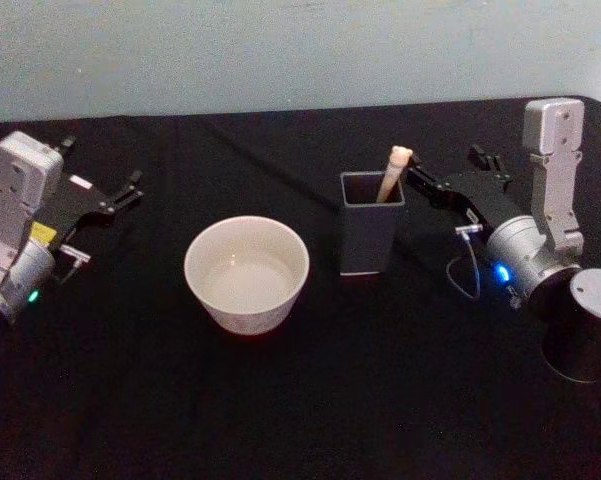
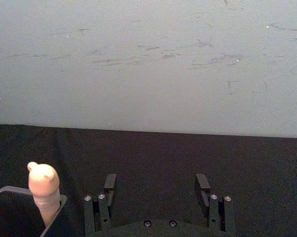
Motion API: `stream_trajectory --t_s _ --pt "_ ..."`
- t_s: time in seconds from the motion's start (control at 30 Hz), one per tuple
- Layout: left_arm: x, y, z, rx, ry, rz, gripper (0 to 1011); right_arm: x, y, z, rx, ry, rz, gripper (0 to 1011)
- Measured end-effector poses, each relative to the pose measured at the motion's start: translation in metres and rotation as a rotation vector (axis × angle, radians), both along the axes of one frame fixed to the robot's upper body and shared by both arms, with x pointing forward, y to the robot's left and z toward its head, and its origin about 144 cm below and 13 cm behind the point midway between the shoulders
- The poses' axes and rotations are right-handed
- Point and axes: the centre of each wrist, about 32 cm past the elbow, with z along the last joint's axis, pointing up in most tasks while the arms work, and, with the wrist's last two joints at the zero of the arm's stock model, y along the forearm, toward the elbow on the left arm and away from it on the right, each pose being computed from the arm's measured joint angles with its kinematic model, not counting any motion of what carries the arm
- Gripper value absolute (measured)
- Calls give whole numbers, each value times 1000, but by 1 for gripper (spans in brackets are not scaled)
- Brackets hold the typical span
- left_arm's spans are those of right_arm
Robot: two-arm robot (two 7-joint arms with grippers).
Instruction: Pick up the stirring spoon with one hand, stir inside the cup, then place it back in its original position.
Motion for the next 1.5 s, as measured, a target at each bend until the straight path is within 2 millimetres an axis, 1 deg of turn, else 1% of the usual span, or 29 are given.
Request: stream_trajectory --t_s 1.5 --pt "0 0 0 0 0 0 1001 0 0 0 1 -1 0 1000"
